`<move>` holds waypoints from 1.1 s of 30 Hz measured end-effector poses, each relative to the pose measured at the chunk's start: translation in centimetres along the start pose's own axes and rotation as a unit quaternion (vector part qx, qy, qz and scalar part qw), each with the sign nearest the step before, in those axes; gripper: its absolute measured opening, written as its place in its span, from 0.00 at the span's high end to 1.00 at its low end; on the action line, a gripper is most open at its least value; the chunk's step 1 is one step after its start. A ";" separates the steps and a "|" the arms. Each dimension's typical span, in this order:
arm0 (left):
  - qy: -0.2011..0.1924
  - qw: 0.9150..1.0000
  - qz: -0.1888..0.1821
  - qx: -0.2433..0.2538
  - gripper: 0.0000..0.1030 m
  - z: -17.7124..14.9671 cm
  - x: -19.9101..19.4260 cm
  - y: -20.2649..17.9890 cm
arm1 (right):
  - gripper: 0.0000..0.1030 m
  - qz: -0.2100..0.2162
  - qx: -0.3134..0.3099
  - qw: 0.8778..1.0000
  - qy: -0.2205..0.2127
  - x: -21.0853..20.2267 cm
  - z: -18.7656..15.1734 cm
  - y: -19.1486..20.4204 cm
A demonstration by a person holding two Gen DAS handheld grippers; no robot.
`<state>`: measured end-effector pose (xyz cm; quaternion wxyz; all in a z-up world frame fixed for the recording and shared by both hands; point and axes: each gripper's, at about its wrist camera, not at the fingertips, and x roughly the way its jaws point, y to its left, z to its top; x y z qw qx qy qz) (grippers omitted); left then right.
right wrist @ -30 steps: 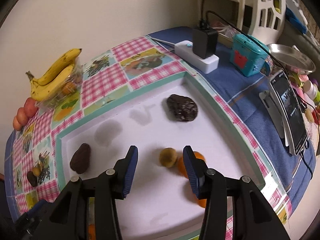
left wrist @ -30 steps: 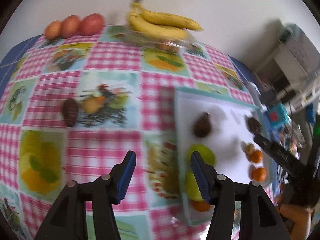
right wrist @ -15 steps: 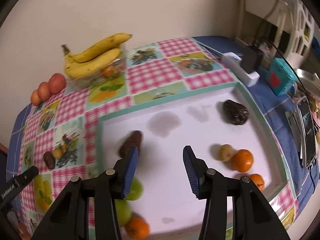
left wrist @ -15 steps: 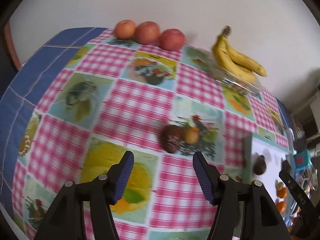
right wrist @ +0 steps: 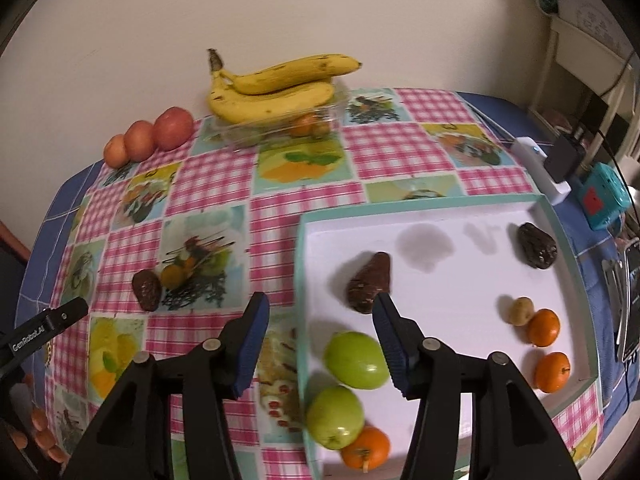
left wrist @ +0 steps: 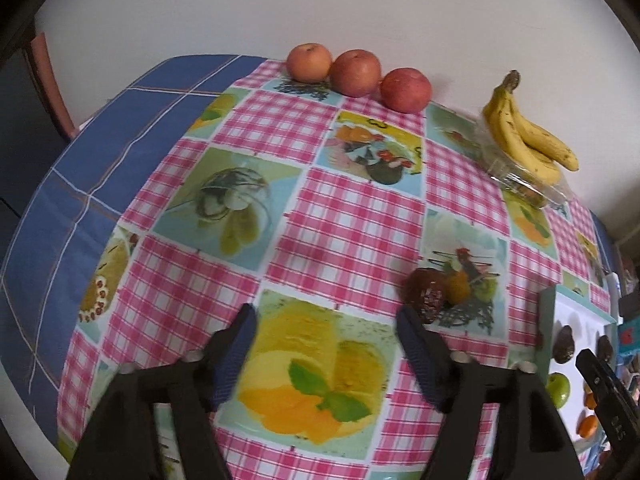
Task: Organize fruits
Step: 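Move both grippers back over the table toward the remaining small fruits, then grasp a small round brown fruit with the right gripper while the left grasps a dark brown fruit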
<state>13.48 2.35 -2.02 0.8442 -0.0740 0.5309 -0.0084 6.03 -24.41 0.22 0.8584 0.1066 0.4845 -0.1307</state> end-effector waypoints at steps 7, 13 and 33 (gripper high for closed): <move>-0.017 0.999 0.041 -0.006 0.00 0.1 -0.1 0.9 | 0.33 0.006 -0.020 1.000 0.007 0.5 -0.1 1.4; -0.033 0.997 0.071 -0.008 0.00 0.3 -0.3 1.3 | 0.12 0.000 -0.033 0.999 0.009 0.9 -0.2 1.8; -0.070 0.997 0.002 -0.038 0.00 2.3 0.6 1.8 | 0.11 0.049 -0.062 0.997 -0.003 3.3 0.6 5.1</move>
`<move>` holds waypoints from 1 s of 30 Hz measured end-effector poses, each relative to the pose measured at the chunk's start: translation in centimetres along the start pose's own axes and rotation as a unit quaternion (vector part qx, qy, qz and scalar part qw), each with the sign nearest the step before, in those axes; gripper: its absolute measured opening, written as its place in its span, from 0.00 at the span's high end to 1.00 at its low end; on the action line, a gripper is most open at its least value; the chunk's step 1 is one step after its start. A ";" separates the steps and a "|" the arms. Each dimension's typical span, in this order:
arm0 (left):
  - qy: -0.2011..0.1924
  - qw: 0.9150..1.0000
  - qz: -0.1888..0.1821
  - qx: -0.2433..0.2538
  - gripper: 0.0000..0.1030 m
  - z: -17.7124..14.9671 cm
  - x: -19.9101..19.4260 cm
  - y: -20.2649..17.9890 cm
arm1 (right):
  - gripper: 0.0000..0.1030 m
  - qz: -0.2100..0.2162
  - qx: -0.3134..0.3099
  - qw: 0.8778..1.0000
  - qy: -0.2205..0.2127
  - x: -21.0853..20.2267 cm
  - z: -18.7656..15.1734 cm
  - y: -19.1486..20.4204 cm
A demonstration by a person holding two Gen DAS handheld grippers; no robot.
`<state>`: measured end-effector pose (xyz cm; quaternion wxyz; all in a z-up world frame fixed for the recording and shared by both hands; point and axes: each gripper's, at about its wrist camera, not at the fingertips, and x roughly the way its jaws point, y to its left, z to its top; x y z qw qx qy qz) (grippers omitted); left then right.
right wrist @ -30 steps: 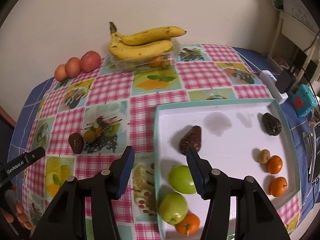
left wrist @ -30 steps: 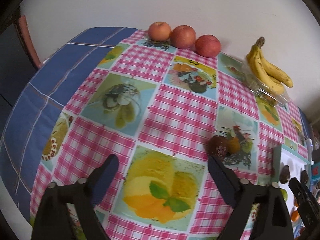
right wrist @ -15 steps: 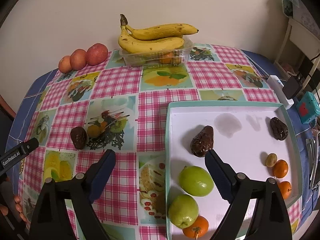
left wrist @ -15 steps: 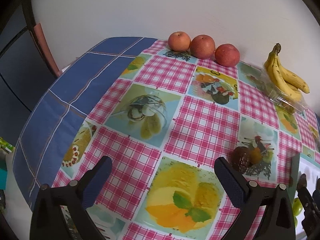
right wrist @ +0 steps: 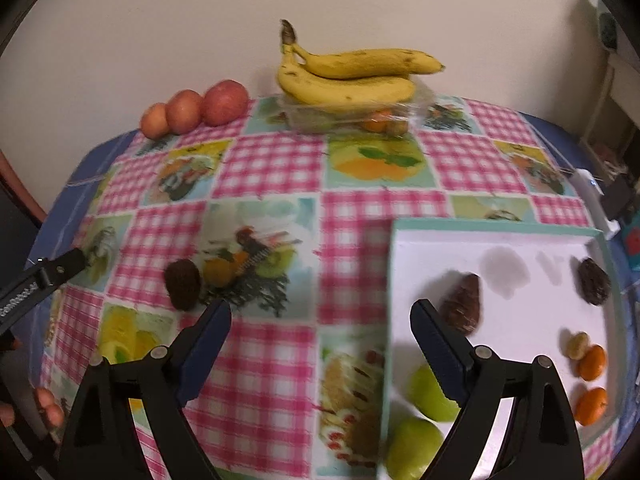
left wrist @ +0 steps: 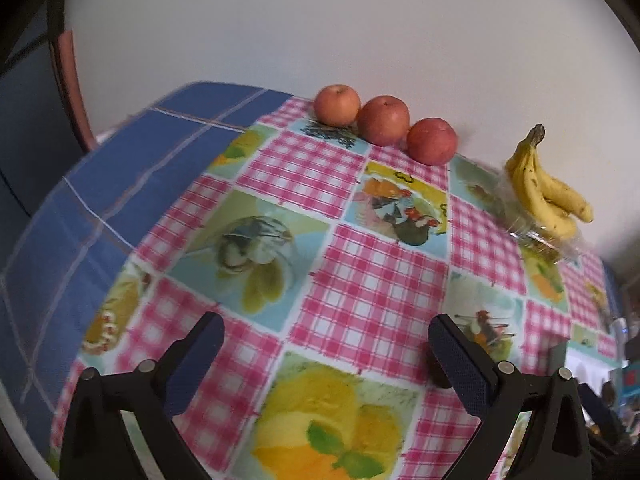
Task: Organize fruits
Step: 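Grasp a small round brown fruit with the right gripper while the left grasps a dark brown fruit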
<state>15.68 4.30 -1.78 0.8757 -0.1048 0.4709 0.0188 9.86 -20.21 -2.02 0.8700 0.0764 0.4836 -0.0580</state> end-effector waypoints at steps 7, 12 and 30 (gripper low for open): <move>0.032 0.999 0.011 -0.024 0.00 0.3 2.4 0.5 | 0.19 0.045 0.009 0.999 -0.008 1.5 0.9 1.2; 0.042 0.997 0.024 -0.051 0.00 0.5 3.8 1.6 | 0.40 0.068 0.025 0.997 0.006 3.4 1.5 1.5; 0.062 0.992 0.032 -0.101 0.00 0.8 6.3 4.3 | 0.68 0.140 0.023 0.989 0.040 7.9 1.9 4.6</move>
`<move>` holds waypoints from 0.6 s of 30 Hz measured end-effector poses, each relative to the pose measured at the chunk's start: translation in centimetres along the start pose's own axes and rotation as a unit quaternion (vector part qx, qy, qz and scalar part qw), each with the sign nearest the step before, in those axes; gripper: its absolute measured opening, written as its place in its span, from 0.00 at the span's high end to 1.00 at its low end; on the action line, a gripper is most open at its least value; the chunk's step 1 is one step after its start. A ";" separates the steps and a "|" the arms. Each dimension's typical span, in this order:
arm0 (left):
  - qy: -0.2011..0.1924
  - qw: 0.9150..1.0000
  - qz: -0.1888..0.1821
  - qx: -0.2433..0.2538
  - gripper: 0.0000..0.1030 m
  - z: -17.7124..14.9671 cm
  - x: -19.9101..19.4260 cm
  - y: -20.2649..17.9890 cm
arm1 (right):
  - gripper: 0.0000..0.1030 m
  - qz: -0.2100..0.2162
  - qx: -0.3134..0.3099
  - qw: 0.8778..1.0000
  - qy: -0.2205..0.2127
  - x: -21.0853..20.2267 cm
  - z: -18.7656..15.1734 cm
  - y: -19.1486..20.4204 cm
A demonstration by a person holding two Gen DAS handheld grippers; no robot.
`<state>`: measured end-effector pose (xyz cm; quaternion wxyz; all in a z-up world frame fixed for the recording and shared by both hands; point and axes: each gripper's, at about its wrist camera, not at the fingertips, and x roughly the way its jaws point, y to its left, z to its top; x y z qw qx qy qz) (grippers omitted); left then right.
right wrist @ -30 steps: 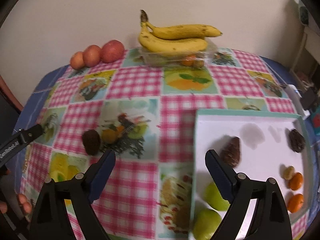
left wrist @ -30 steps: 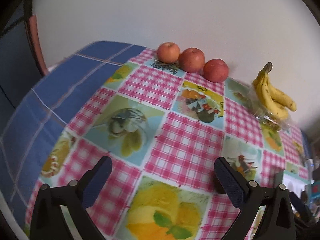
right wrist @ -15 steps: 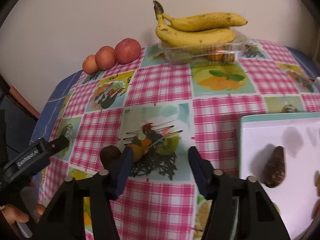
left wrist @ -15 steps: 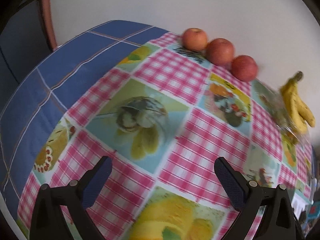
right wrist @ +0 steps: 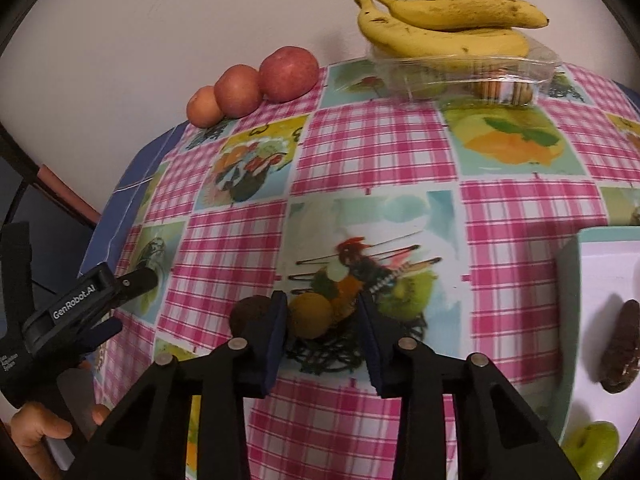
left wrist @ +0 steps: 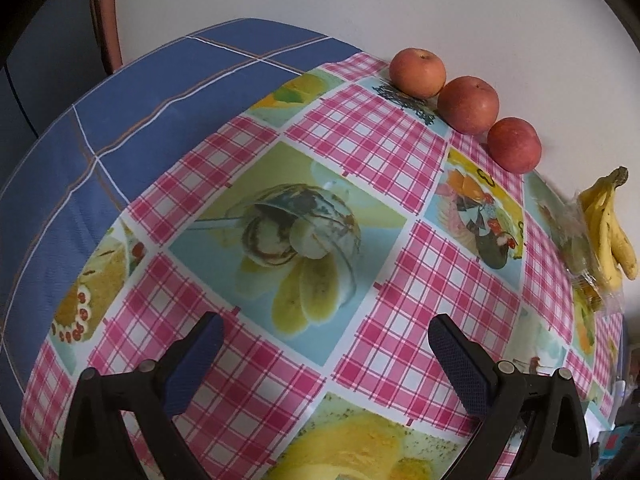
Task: Organize fruits
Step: 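Grasp a small round brown fruit with the right gripper while the left grasps a dark brown fruit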
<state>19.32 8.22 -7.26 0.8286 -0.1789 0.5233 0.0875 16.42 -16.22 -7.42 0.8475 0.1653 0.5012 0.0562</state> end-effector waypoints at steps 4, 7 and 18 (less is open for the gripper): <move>0.006 1.000 -0.007 -0.003 0.00 -0.1 0.0 -0.1 | 0.75 0.012 -0.007 1.000 0.007 0.4 -0.1 0.5; 0.010 1.000 -0.019 -0.003 0.00 -0.3 -0.2 -0.5 | 0.75 0.006 -0.009 1.000 0.005 0.2 -0.1 0.6; 0.029 0.997 -0.072 0.024 0.11 -2.0 -1.0 -4.1 | 0.75 -0.050 0.023 0.998 -0.008 -2.4 0.8 -3.6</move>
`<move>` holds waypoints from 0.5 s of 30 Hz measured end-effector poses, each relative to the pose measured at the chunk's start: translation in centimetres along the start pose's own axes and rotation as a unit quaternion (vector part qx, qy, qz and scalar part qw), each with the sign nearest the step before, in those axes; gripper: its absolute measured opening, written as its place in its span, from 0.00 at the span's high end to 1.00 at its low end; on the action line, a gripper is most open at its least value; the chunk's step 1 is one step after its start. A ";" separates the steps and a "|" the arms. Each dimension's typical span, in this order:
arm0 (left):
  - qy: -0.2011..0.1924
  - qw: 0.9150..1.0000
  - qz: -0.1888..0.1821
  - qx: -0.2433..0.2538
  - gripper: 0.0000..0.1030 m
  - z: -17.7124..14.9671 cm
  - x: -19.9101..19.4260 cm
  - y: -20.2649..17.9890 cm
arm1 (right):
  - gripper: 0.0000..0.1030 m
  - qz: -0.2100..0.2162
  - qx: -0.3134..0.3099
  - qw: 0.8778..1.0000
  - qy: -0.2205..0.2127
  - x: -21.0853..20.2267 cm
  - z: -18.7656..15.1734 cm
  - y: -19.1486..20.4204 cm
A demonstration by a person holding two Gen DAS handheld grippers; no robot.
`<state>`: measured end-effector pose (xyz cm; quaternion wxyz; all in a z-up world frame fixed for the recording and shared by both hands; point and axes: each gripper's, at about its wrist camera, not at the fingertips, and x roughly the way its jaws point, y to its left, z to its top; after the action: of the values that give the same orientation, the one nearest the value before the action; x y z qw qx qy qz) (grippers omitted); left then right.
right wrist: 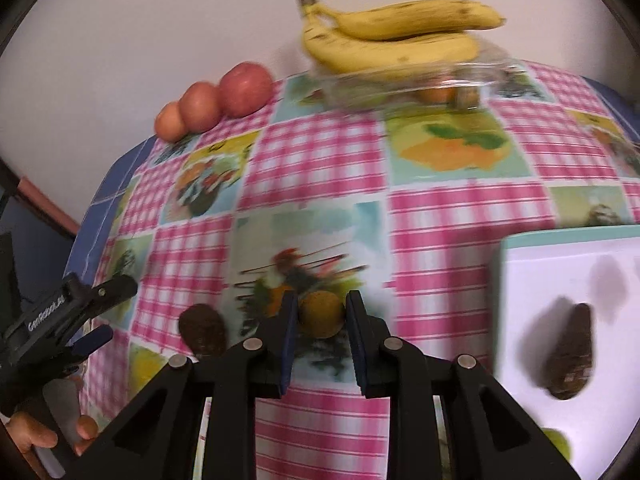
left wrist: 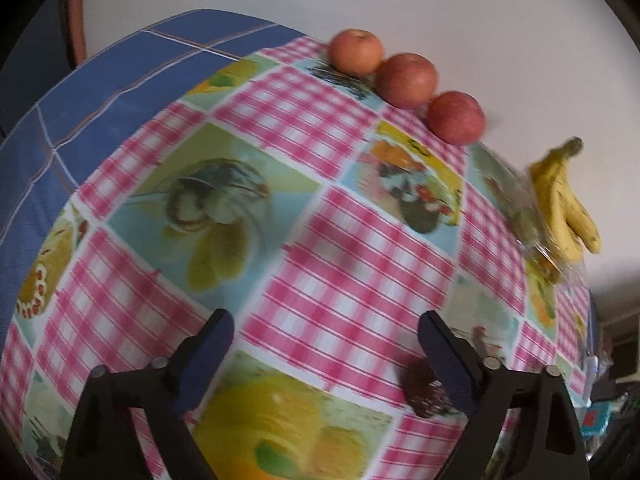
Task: Organize fruits
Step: 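Grasp a small round brown fruit with the right gripper while the left grasps a dark brown fruit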
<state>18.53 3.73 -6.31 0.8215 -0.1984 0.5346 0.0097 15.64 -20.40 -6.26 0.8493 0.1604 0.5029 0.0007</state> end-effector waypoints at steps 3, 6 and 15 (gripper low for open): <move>0.007 1.000 -0.011 0.013 0.17 -0.6 0.2 -1.4 | 0.75 -0.014 0.012 1.000 -0.010 -1.1 0.5 -1.4; 0.023 0.999 -0.030 0.023 0.25 -1.3 0.7 -2.7 | 0.75 -0.023 0.017 0.999 -0.019 -2.2 0.9 -2.5; 0.041 0.996 -0.045 0.058 0.40 -3.1 1.0 -5.6 | 0.75 -0.032 0.019 0.999 -0.034 -3.8 1.4 -3.9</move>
<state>17.49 -2.63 -6.54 0.8085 -0.1748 0.5579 -0.0669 14.31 -25.08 -3.46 0.8623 0.1601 0.4787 -0.0416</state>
